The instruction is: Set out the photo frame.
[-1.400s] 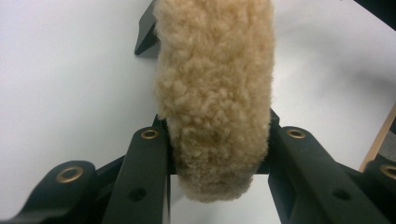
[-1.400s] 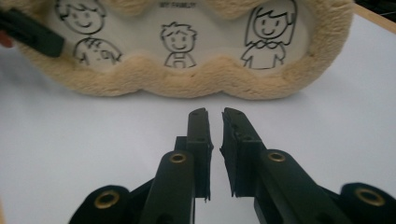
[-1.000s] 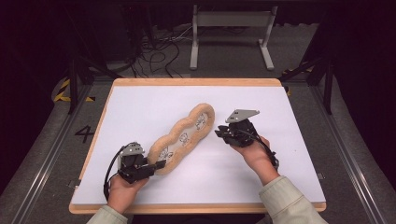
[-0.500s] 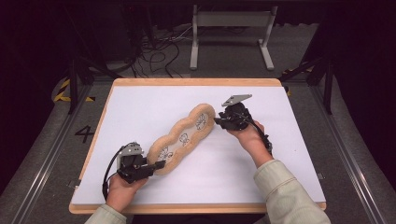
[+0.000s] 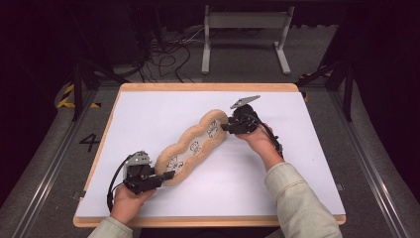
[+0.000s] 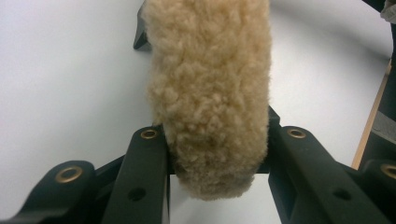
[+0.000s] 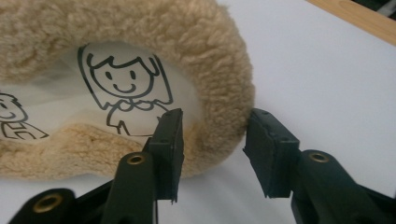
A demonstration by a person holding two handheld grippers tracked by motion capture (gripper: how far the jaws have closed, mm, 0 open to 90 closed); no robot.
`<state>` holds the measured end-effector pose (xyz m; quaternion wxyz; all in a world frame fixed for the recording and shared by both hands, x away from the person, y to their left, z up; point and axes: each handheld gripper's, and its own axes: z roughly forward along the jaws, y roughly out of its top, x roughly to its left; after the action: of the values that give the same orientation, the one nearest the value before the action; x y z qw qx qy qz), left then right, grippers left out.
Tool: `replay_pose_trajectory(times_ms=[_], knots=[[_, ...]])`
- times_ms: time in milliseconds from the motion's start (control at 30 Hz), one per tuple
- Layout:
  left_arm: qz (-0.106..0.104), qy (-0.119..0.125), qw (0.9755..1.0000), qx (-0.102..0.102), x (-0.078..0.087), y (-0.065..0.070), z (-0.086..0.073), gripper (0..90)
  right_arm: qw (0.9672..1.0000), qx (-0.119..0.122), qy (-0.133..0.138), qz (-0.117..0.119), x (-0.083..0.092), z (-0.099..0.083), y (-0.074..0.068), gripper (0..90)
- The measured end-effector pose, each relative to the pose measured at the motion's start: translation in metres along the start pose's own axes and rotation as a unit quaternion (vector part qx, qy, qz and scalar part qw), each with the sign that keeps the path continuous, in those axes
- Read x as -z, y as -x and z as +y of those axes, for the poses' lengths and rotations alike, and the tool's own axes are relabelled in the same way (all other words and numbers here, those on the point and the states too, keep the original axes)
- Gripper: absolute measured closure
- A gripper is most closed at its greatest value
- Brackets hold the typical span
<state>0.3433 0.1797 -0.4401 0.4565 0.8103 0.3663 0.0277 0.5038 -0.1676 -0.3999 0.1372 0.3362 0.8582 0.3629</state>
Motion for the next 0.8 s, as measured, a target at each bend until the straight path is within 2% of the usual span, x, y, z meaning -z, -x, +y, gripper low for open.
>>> replay_pose_trajectory(times_ms=[67,133,200,233,367,467,633,700,800], knots=[[0.005,0.003,0.9999,-0.01,-0.001,0.001,0.0,68.1,1.0,0.005,-0.002,0.002,-0.003,0.001,0.001,55.3],[0.006,0.003,0.9999,-0.014,-0.001,0.002,0.0,68.1,1.0,-0.001,-0.001,0.009,-0.003,0.001,0.003,55.3],[0.006,0.002,0.9996,-0.027,-0.001,0.002,0.0,68.2,0.9999,-0.002,0.006,0.015,-0.002,0.002,0.005,56.1],[0.007,0.003,0.9995,-0.032,-0.001,0.002,0.0,68.3,0.9998,0.005,0.009,0.015,-0.002,0.002,0.006,57.1],[0.01,0.001,0.9993,-0.037,-0.001,0.004,0.0,68.3,0.9997,0.006,0.008,0.02,-0.002,0.002,0.008,61.4],[0.008,0.003,0.9992,-0.038,-0.001,0.004,0.001,68.3,0.9999,0.0,-0.002,0.014,0.001,0.002,0.01,70.0],[0.013,0.003,0.9995,-0.03,0.0,0.007,0.004,68.3,0.9997,-0.003,-0.023,-0.004,0.007,-0.001,0.006,71.5],[0.018,0.016,0.9993,-0.027,0.003,0.006,0.006,68.3,0.9995,-0.01,-0.029,-0.005,0.011,-0.004,0.006,71.5],[0.042,0.025,0.9979,-0.042,0.007,0.007,0.008,68.2,0.9996,-0.015,-0.023,-0.002,0.022,-0.007,0.004,71.5]])
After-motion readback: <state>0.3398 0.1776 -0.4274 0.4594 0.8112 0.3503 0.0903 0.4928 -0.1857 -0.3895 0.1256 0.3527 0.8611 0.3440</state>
